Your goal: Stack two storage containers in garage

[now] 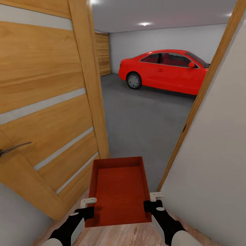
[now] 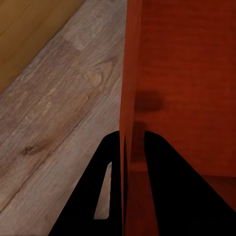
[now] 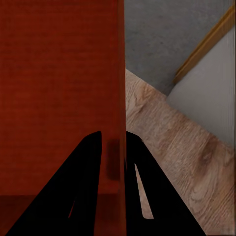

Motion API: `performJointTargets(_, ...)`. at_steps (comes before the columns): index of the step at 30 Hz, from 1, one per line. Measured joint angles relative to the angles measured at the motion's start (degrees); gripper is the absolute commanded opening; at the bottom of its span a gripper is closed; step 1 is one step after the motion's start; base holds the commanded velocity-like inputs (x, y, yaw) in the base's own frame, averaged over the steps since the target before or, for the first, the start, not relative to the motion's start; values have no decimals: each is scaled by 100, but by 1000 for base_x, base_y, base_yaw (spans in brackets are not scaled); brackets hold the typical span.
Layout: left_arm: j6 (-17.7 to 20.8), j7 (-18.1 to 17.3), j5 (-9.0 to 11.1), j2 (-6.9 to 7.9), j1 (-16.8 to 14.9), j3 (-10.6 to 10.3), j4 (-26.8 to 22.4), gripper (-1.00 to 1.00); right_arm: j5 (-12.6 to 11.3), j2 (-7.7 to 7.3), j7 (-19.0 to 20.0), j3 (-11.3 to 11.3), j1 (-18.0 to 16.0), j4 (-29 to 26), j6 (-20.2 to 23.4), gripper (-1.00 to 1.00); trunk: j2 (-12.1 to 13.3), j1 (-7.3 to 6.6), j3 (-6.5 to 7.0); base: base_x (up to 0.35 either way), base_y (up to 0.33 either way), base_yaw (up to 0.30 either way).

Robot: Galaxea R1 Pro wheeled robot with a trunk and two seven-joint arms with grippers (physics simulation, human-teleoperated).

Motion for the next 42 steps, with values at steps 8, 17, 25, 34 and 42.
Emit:
performJointTargets(8,3,4,-6,-3,1,2,-2,-100,0,-1,2,-5,2,0,0,-100,0,0,0,17,96,-36)
performJointTargets(17,3,5,-5,-3,1,1,-4,-100,-1,-1,3,-4,1,0,0,-100,0,-1,0,68,313,-1)
performJointTargets(25,2,3,-12,-6,0,5,-1,-100,-2,-3,0,-5,2,0,0,-100,0,0,0,11,54,-65)
performJointTargets(34,1,2,-9,-5,0,5,0,-100,-2,-2,0,-3,0,2,0,-100,0,0,0,0,2,-236)
performJointTargets(42,2,3,-11,-5,1,5,-2,-100,-2,-2,0,-4,2,0,0,-100,0,0,0,0,0,-130)
